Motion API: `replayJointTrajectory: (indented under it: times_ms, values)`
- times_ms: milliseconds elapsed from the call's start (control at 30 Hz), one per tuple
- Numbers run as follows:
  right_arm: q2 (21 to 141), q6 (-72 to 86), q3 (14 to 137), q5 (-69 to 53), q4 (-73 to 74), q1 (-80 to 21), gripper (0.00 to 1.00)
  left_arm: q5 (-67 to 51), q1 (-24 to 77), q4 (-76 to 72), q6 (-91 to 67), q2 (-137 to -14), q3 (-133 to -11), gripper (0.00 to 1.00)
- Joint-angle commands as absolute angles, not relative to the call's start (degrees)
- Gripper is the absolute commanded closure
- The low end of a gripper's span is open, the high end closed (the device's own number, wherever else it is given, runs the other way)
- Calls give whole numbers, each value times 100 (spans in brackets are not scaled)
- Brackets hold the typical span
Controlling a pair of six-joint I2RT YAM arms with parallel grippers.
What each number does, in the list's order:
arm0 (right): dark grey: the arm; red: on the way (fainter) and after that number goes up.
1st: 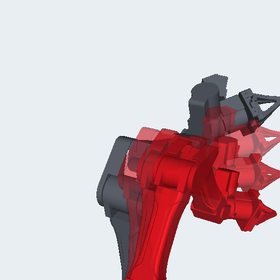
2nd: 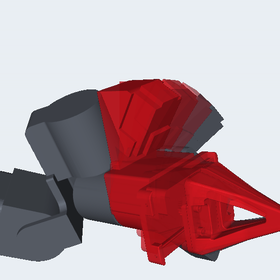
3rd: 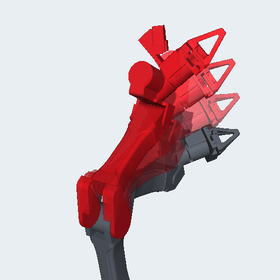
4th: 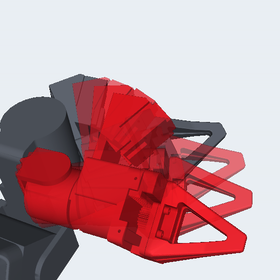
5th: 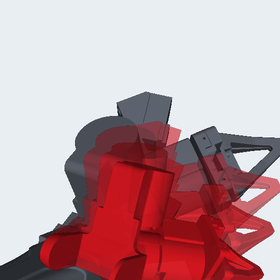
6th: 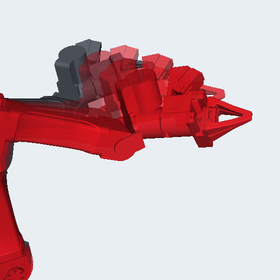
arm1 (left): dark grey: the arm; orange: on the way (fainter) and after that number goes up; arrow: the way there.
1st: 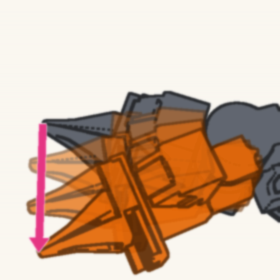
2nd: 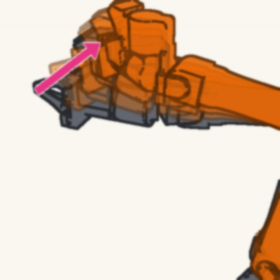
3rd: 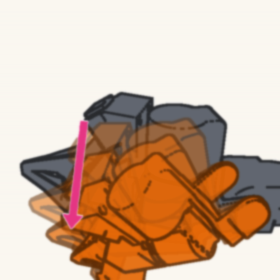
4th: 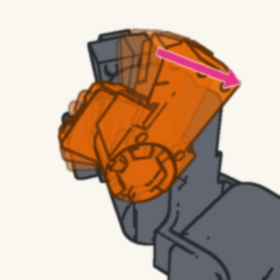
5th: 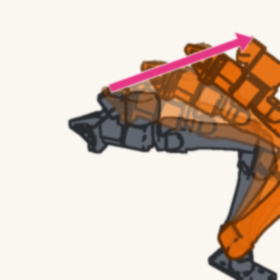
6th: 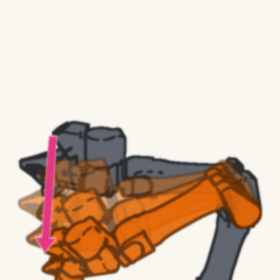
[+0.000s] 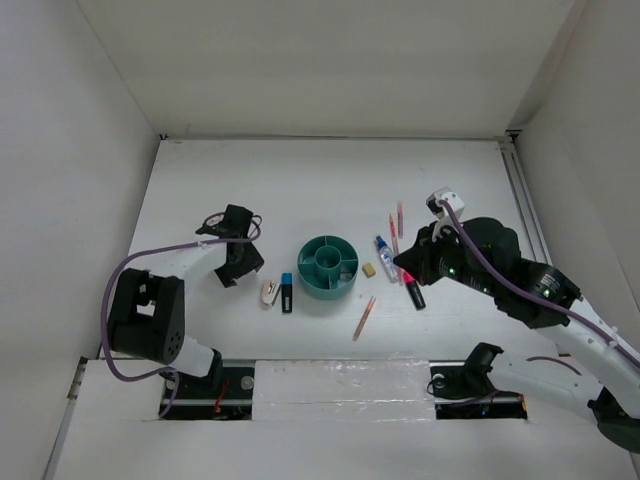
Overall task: Sort the stationery into containers
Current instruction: Close the pen cap on the pen.
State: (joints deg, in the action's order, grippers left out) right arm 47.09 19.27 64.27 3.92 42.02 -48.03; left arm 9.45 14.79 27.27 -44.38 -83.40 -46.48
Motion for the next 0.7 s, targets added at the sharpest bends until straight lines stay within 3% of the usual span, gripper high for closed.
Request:
replayJointTrajectory:
  times_ms: [0,267,567,667]
  values:
    - [4570,1890,6460,255,4017,-4852,100,915,1468,2742,-4412,-8341,-4729,43]
    - [4465,1890,6354,255,4017,-4852,100,914,1468,2742,-4412,-8560,-4676,55]
    - [4307,1890,6302,255,4017,-4852,100,914,1468,2689,-4412,-8789,-4729,56]
    - [4254,1890,6249,255,4017,-4852,100,914,1468,2689,-4412,-8842,-4781,63]
